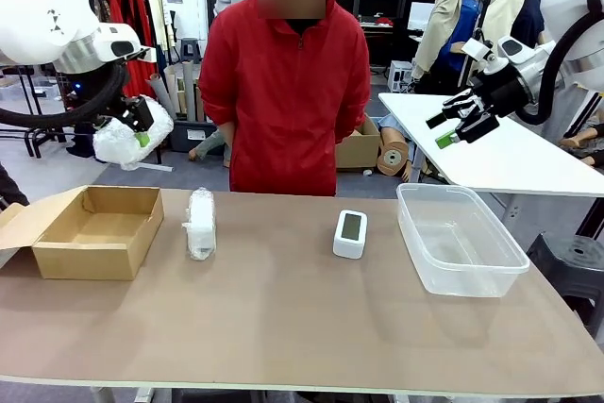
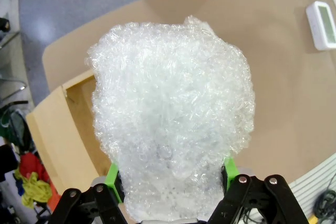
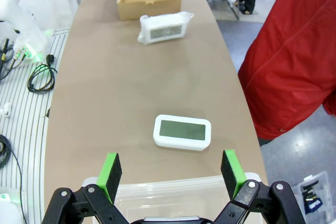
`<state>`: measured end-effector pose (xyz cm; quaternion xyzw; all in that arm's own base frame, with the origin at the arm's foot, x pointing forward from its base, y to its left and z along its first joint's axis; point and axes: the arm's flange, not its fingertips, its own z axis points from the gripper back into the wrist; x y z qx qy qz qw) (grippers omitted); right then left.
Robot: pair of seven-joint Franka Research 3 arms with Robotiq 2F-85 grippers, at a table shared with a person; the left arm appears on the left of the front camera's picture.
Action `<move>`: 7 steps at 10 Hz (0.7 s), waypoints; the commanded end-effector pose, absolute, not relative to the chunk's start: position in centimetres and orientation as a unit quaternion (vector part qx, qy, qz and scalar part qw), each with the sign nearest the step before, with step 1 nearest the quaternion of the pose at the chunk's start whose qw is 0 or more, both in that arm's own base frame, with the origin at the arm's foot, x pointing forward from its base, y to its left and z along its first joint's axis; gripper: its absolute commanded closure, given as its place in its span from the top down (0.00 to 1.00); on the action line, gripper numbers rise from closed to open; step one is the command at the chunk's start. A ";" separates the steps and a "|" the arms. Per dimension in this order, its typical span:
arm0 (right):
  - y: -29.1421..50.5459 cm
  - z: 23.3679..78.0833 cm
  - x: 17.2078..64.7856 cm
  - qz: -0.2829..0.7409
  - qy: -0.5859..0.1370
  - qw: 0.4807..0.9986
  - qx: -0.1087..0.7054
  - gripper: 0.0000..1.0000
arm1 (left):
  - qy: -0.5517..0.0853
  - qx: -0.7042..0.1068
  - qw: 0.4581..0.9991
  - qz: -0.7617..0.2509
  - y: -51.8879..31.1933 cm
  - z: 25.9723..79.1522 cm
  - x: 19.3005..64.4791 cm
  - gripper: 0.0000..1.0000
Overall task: Separate and place wrapped and unwrapped clocks.
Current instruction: If the picked Digital clock is wrapped, place it in the Package Box ; if not, place it in the Organizing box.
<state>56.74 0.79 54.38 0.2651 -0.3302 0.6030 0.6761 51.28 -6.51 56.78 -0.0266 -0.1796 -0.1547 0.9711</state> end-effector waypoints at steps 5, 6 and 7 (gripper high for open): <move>0.8 54.5 56.8 0.603 -0.332 0.676 0.263 1.00 | -0.148 -0.060 0.986 -0.042 -2.0 49.9 52.7 0.00; 0.8 54.5 56.8 0.603 -0.332 0.676 0.263 1.00 | -0.142 -0.060 0.988 -0.022 -1.1 48.0 53.4 0.00; 0.8 54.5 56.8 0.603 -0.332 0.676 0.263 1.00 | -0.129 -0.063 0.990 -0.012 -0.3 46.4 54.0 0.00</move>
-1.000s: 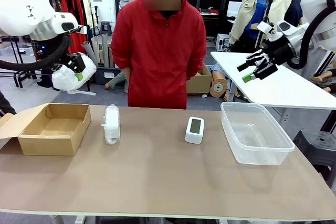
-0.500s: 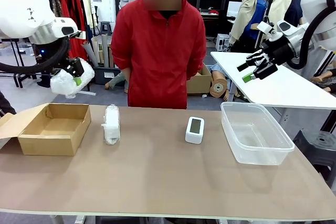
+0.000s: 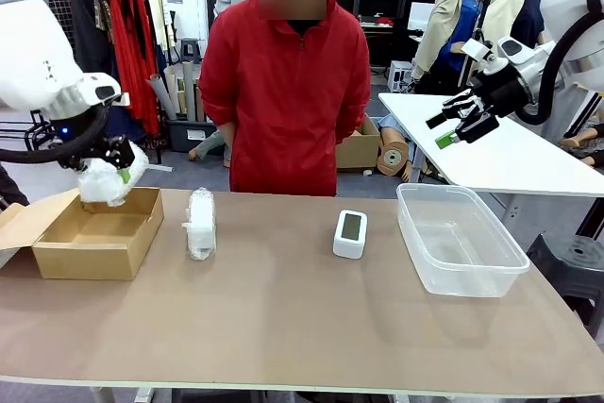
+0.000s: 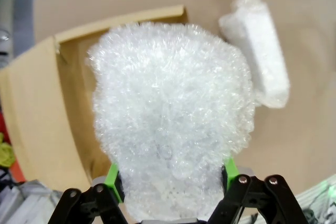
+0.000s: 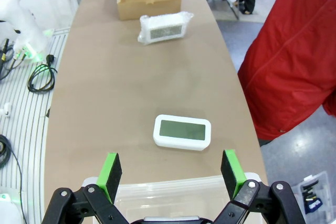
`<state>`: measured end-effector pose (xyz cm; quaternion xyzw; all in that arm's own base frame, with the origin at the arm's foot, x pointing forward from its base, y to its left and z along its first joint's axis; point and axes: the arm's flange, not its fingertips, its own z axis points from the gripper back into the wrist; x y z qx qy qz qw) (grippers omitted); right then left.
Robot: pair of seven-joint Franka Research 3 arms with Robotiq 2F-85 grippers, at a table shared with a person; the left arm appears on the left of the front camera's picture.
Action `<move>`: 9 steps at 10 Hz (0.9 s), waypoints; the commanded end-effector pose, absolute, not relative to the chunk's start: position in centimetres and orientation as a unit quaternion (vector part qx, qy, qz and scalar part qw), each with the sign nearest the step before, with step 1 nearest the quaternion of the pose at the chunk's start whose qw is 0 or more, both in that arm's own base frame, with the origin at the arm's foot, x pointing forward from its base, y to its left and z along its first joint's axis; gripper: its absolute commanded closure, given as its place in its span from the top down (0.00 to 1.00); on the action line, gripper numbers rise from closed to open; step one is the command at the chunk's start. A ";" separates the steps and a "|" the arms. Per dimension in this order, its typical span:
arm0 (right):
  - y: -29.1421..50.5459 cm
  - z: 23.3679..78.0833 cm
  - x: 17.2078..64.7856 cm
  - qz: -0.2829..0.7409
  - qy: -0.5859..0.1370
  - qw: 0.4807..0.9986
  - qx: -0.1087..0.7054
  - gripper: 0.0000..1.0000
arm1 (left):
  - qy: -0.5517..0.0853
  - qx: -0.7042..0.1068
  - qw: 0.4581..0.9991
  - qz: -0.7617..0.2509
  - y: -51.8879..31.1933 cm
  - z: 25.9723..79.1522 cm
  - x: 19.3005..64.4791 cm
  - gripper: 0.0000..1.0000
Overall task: Separate and place wrapped and unwrapped clocks.
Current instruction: If the picked Digital clock is wrapped, place it in the Package Box ; if not, place it in the Organizing box.
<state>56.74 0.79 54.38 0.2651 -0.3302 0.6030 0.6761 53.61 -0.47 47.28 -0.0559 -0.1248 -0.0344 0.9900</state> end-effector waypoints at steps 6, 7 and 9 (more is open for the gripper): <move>0.8 54.5 56.8 0.603 -0.332 0.676 0.263 1.00 | -0.117 -0.035 0.993 0.006 0.5 41.0 55.9 0.00; 0.8 54.5 56.8 0.603 -0.332 0.676 0.263 1.00 | -0.120 -0.041 0.992 0.005 0.2 42.1 55.4 0.00; 0.8 54.5 56.8 0.603 -0.332 0.676 0.263 1.00 | -0.112 -0.045 0.993 -0.004 0.5 40.4 55.8 0.00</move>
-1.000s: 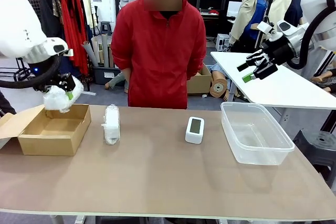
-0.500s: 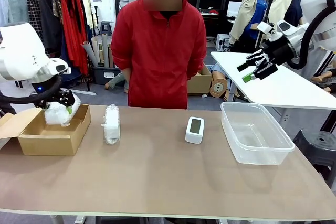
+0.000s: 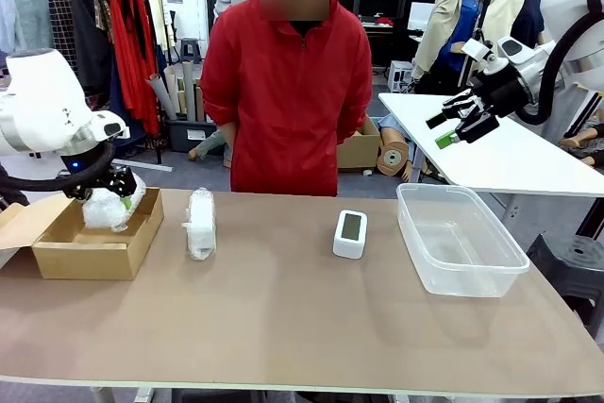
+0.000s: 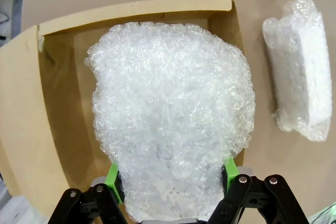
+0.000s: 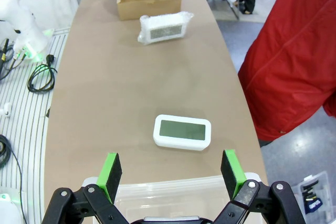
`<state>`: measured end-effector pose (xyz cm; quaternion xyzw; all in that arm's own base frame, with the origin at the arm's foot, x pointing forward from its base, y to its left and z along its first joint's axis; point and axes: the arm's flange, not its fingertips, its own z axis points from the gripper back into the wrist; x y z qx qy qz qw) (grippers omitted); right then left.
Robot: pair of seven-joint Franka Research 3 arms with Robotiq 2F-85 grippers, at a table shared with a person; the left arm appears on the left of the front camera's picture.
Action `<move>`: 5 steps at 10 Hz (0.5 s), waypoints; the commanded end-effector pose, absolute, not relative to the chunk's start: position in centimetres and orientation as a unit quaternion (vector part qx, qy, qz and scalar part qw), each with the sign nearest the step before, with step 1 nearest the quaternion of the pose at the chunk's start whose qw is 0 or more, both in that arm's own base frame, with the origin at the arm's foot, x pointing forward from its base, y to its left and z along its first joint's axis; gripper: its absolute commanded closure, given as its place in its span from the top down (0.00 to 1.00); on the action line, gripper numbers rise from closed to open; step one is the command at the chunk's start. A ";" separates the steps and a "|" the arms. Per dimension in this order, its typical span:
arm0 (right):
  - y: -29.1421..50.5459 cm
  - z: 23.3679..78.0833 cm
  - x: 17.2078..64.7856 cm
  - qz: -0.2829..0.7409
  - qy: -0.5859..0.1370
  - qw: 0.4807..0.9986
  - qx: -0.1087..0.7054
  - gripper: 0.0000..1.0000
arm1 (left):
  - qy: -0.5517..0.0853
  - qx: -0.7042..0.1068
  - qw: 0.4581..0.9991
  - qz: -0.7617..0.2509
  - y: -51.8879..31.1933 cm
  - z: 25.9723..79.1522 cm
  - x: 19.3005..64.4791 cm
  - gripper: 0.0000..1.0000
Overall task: Separate and place wrapped and unwrapped clocks.
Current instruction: If the picked Digital clock is wrapped, place it in the Package Box ; if not, place it in the Organizing box.
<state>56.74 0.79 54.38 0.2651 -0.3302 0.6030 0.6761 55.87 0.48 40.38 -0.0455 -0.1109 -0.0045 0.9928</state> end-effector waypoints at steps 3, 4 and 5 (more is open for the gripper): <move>0.8 54.5 56.8 0.603 -0.332 0.676 0.263 1.00 | -0.095 -0.025 0.995 0.006 1.3 40.3 56.2 0.00; 0.8 54.5 56.8 0.603 -0.332 0.676 0.263 1.00 | -0.094 -0.020 0.995 0.012 1.8 40.2 56.3 0.00; 0.8 54.5 56.8 0.603 -0.332 0.676 0.263 1.00 | -0.091 -0.013 0.995 0.022 2.3 40.0 56.2 0.00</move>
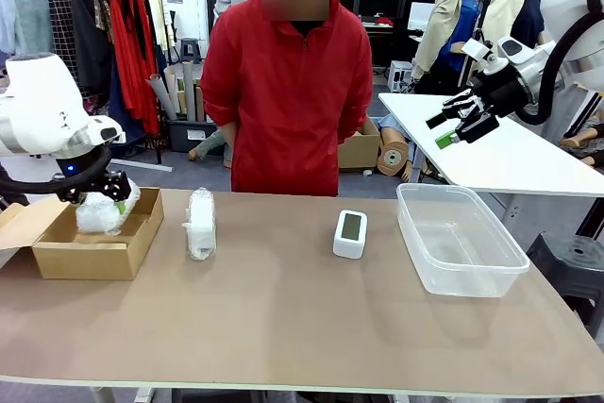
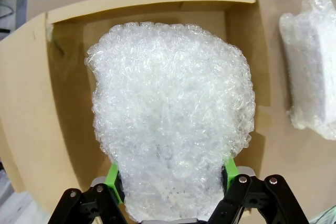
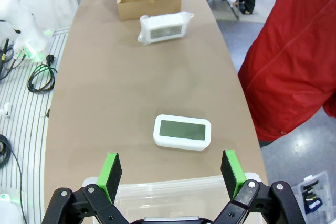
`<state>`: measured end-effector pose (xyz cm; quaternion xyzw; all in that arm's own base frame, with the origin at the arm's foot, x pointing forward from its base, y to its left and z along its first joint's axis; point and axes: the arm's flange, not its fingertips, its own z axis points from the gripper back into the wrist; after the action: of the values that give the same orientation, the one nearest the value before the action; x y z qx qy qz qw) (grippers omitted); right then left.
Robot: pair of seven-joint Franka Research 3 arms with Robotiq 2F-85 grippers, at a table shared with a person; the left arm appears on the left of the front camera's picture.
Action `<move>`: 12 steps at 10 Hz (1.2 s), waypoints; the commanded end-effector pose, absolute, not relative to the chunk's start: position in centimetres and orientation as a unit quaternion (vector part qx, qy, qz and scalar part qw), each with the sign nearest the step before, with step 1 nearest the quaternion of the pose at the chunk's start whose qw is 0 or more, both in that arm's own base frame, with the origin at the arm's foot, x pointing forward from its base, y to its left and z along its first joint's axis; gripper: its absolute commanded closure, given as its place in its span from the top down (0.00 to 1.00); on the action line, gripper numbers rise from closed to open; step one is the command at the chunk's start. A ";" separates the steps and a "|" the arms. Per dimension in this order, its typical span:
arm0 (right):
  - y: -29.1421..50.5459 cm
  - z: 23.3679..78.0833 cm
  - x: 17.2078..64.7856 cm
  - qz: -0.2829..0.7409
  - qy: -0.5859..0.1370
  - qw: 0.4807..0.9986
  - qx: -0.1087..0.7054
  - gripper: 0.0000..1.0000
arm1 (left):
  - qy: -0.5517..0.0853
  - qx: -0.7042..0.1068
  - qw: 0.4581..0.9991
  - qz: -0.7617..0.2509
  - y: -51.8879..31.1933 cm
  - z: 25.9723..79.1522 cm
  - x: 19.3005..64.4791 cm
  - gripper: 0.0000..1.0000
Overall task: Separate and place wrapped and unwrapped clocks.
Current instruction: If the picked Digital clock is wrapped, place it in the Package Box ; if not, place it in the Organizing box.
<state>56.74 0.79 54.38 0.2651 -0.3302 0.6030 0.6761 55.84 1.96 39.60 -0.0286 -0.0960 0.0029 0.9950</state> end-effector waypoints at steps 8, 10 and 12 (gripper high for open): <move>0.8 54.5 56.8 0.603 -0.332 0.676 0.263 1.00 | -0.067 0.052 0.996 0.023 3.1 36.4 57.5 0.00; 0.8 54.5 56.8 0.603 -0.332 0.676 0.263 1.00 | -0.055 0.052 0.997 0.021 3.0 35.6 57.7 0.00; 0.8 54.5 56.8 0.603 -0.332 0.676 0.263 1.00 | -0.045 0.054 0.997 0.021 3.3 35.0 58.1 0.00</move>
<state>56.74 0.79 54.38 0.2651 -0.3302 0.6030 0.6761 57.60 3.29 34.63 0.0390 -0.0509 0.0111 0.9979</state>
